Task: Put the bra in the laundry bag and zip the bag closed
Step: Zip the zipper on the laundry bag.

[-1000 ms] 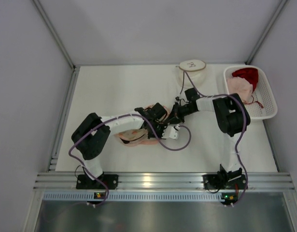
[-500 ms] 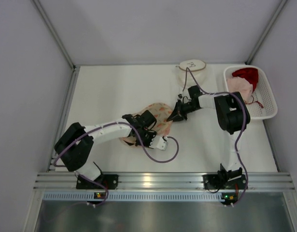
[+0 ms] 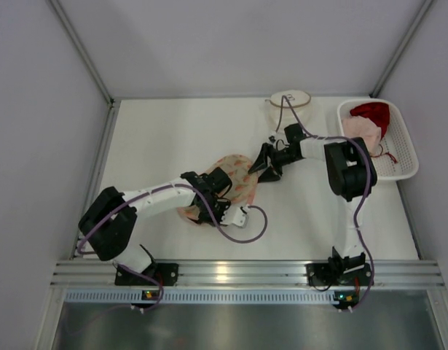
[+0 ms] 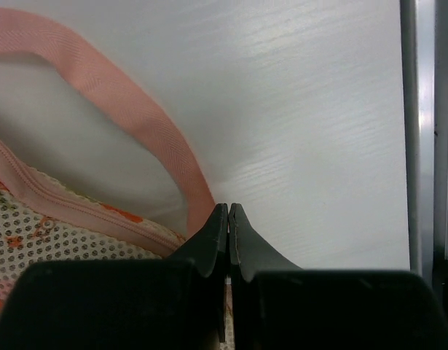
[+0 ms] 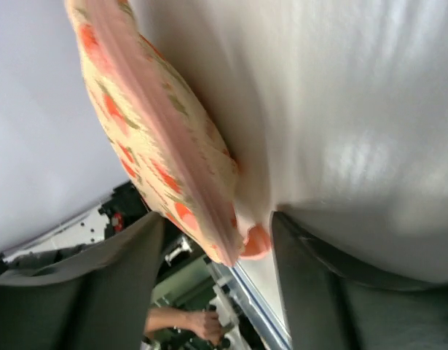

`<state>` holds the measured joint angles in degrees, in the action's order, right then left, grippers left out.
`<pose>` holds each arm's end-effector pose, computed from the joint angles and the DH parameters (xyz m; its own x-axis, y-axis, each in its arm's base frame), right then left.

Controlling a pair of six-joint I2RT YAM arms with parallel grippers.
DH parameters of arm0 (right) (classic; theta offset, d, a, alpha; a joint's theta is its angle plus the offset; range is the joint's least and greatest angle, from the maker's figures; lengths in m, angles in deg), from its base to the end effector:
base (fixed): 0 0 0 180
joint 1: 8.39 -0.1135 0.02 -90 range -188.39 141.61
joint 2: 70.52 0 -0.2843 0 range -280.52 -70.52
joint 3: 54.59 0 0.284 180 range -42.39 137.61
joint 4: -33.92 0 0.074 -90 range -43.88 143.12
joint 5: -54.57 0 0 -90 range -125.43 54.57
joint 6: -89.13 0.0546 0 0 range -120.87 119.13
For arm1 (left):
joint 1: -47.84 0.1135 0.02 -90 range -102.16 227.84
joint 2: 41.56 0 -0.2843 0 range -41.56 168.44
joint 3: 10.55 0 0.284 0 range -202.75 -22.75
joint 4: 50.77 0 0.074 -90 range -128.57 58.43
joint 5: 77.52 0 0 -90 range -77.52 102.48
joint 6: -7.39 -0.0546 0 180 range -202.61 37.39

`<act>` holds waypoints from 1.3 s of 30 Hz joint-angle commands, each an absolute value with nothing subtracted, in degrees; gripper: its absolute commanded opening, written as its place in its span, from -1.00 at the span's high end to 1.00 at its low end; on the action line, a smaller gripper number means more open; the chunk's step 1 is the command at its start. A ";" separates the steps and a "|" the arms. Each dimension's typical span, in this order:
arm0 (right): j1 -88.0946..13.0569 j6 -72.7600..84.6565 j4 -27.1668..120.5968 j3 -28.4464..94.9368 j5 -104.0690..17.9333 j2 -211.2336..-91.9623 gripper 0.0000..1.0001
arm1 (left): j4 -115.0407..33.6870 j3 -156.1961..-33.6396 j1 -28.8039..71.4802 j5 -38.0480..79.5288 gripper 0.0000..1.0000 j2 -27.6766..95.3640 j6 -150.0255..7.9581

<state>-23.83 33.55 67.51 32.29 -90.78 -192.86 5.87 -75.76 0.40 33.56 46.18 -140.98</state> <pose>0.4131 0.1607 0.0908 -0.9884 0.0604 0.1393 0.1501 0.5280 0.8359 0.1848 -0.2303 0.1660 0.2757 0.8744 -0.3993 0.9500 -0.3111 -0.0253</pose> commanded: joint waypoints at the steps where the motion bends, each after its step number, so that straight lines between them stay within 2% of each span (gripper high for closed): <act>1: -23.42 31.13 69.91 36.17 -90.18 -191.10 -0.37 | 7.13 -81.27 2.13 36.73 1.00 49.40 -135.36; 6: -23.33 27.08 75.47 35.23 -91.32 -187.51 -0.40 | 3.18 -85.32 3.10 35.77 1.00 52.21 -128.85; 10: -24.21 27.87 75.39 31.36 -94.05 -185.13 -0.28 | 0.02 -88.30 3.19 35.59 1.00 53.44 -125.86; 21: -30.89 40.87 59.85 26.16 -97.65 -186.18 -0.20 | -1.05 -93.15 3.01 38.14 1.00 55.64 -127.79; 39: -38.63 52.82 46.67 23.36 -96.42 -188.38 -0.03 | -1.13 -92.18 2.57 40.43 1.00 54.41 -132.45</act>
